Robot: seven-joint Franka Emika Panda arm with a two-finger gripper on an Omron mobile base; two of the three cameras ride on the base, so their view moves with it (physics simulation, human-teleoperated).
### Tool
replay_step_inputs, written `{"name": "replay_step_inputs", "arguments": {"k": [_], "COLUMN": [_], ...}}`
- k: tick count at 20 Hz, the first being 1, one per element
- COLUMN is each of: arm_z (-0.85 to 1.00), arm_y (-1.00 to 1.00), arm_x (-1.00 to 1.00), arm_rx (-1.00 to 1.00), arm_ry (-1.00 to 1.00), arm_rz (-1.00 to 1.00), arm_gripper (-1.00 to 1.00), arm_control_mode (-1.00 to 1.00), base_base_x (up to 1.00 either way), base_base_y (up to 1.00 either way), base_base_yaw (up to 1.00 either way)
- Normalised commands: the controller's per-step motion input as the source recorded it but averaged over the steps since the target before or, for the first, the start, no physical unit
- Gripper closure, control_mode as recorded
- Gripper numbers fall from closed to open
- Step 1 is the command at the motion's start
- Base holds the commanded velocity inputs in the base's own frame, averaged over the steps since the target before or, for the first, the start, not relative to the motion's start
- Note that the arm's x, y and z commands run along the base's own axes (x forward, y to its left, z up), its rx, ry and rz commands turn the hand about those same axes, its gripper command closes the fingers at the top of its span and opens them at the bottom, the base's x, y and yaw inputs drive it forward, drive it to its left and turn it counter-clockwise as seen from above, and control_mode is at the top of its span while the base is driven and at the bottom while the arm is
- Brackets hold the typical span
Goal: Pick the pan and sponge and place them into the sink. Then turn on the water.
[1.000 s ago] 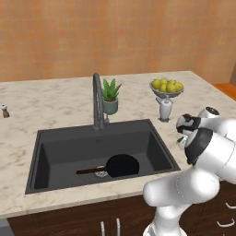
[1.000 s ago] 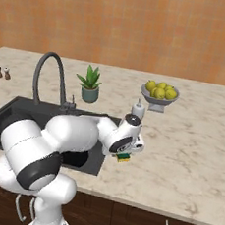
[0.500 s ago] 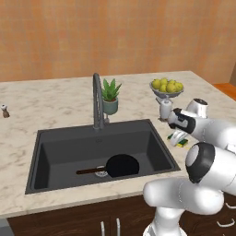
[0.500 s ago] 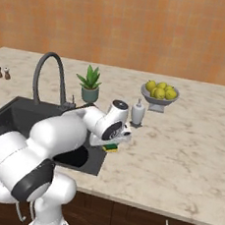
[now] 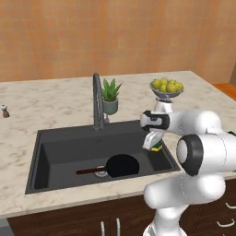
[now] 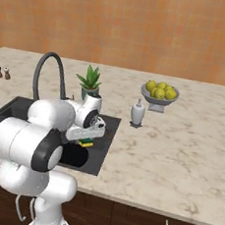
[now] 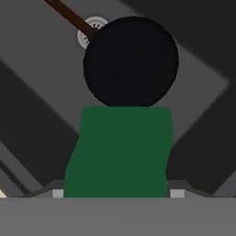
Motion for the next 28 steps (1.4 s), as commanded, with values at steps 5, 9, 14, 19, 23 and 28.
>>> {"name": "replay_step_inputs", "arguments": {"k": [5,9,14,19,23,28], "arm_z": [-0.60,-0.52,-0.48,-0.50,-0.42,-0.55], "arm_y": [0.72,0.50,0.41,0.18,0.00,0.01], "arm_x": [0.30,0.50,0.72,0.84,0.93,0.53], "arm_rx": [0.00,0.00,0.00,0.00,0.00,0.00], "arm_ry": [0.05,0.00,0.00,0.03,0.03,0.05], "arm_rz": [0.15,0.12,0.07,0.05,0.03,0.03], "arm_gripper": [1.00,1.00,1.00,1.00,1.00,1.00], "arm_control_mode": [-1.00,-1.00,-1.00,-1.00,-1.00,-1.00], "base_base_x": [0.00,0.00,0.00,0.00,0.00,0.00], "base_base_y": [0.00,0.00,0.00,0.00,0.00,0.00], "base_base_yaw": [0.00,0.00,0.00,0.00,0.00,0.00]}}
